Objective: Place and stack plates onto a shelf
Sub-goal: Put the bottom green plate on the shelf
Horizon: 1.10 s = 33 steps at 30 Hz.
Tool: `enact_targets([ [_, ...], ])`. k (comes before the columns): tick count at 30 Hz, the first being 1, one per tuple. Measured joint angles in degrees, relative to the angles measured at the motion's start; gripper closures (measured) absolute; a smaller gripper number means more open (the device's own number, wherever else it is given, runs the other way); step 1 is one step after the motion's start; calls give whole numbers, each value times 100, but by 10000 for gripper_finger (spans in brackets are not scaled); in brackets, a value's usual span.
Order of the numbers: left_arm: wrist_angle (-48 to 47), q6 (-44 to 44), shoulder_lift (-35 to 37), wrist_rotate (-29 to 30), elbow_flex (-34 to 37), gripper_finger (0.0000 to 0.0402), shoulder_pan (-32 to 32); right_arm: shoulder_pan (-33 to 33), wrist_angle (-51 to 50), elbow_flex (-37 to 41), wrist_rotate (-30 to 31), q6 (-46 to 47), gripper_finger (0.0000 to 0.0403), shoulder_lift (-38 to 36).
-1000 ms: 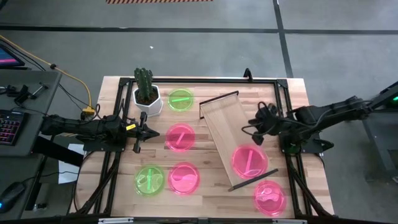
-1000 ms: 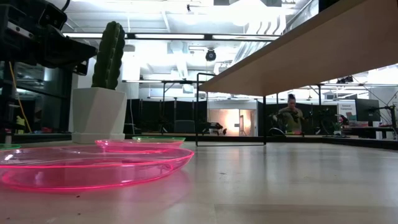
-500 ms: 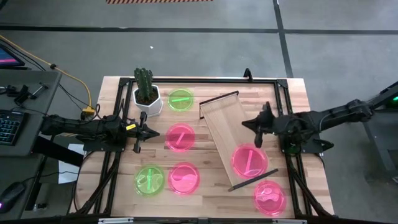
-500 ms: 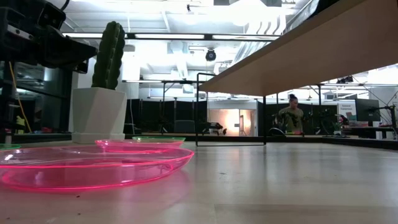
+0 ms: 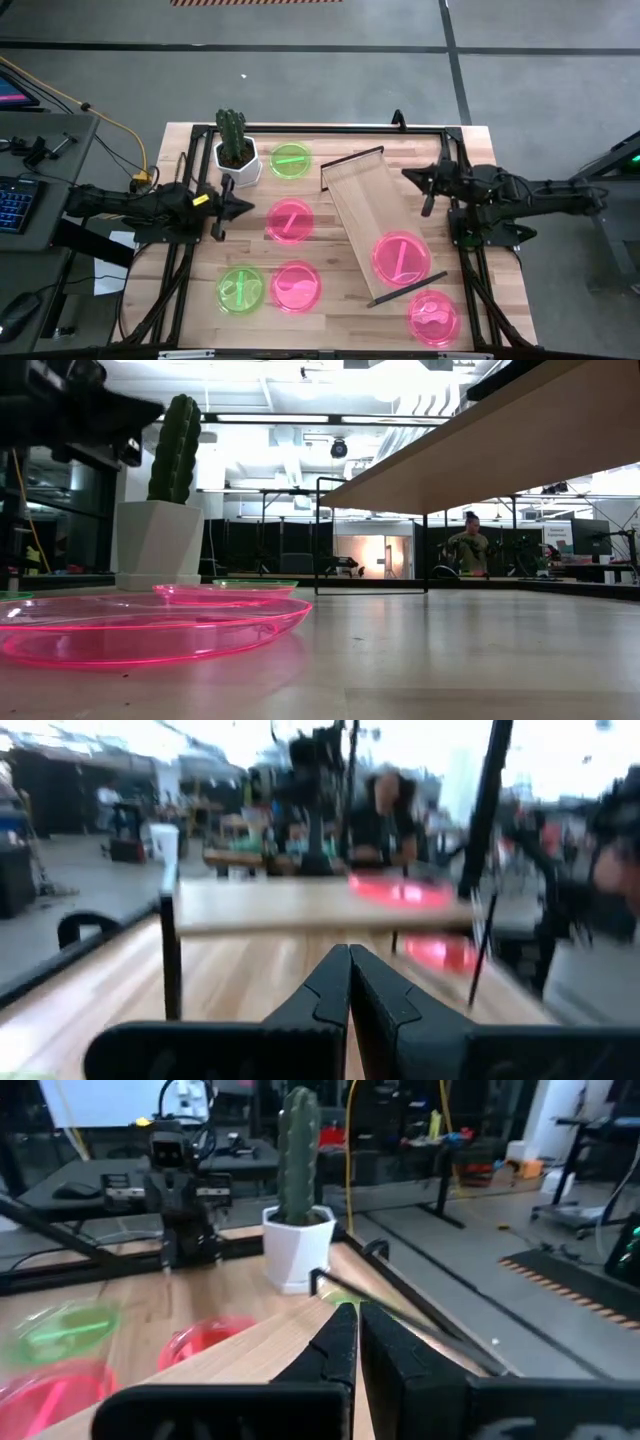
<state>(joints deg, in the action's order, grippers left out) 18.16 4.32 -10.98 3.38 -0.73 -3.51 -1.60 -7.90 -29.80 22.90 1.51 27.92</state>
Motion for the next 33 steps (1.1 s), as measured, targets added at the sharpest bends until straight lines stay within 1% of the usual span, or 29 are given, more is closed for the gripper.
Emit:
enact_targets([
  [5,554,-171,-117,350,-5,401,0,231,56,0,-8,-264,403,24],
  [8,490,141,-392,614,-153,396,24,409,61,0,-7,-346,403,20],
  [10,140,351,-717,609,-382,383,57,549,61,0,-9,-386,403,22],
  [13,-830,805,-1277,256,-964,352,51,748,54,0,-63,-295,403,21],
  [16,-1892,1353,-1888,-429,-1589,315,-25,887,-1,0,-245,-123,403,22],
  [18,-2177,1651,-2340,-936,-1842,291,-148,928,-38,0,-315,-24,403,22],
  [20,-2191,1935,-2791,-1374,-1906,271,-335,948,-49,0,-323,5,403,22],
  [22,-2140,2070,-3262,-1629,-1893,256,-562,949,-48,0,-323,10,403,22],
  [26,-2156,2115,-4203,-1689,-1882,242,-1042,948,-79,0,-323,127,403,22],
  [33,-1564,2028,-5518,-1692,-1882,240,-1566,948,-376,0,-321,276,403,23],
])
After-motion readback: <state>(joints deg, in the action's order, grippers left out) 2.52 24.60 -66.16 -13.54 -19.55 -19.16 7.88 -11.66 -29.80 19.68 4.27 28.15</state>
